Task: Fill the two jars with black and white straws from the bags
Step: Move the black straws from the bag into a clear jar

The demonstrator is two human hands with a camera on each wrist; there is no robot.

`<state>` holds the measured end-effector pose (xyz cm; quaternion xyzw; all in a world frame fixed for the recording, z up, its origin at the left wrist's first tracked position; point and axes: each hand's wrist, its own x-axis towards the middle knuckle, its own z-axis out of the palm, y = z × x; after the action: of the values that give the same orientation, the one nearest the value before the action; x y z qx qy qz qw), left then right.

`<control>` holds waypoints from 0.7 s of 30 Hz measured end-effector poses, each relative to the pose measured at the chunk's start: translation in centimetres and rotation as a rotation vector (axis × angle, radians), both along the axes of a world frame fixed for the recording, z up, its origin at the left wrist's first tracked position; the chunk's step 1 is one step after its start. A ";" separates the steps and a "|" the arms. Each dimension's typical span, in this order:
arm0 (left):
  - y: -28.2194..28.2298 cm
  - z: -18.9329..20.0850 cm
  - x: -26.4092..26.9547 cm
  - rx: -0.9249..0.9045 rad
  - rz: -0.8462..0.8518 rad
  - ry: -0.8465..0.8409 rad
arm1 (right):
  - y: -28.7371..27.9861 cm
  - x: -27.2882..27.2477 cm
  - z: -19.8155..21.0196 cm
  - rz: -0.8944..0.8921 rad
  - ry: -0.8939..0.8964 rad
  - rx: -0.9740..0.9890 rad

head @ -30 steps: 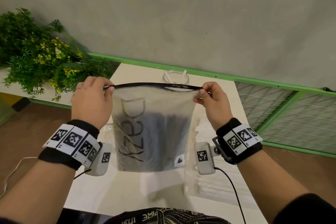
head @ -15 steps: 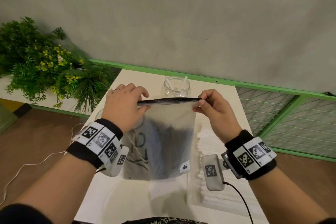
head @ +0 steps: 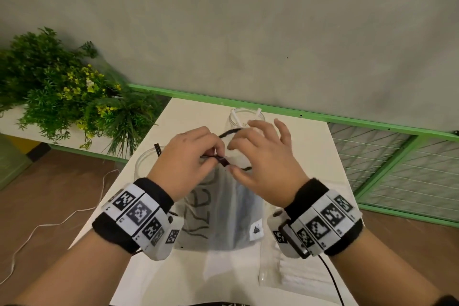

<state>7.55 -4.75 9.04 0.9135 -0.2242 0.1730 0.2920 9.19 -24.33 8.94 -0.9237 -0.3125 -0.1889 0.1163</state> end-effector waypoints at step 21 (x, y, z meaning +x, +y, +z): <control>5.3 -1.2 1.0 -0.009 0.221 0.075 | -4.6 0.9 -1.2 0.022 0.213 0.075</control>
<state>8.60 0.55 7.82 0.9372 -0.1104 0.1707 0.2834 10.08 -28.96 7.69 -0.9300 -0.3012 -0.1002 0.1855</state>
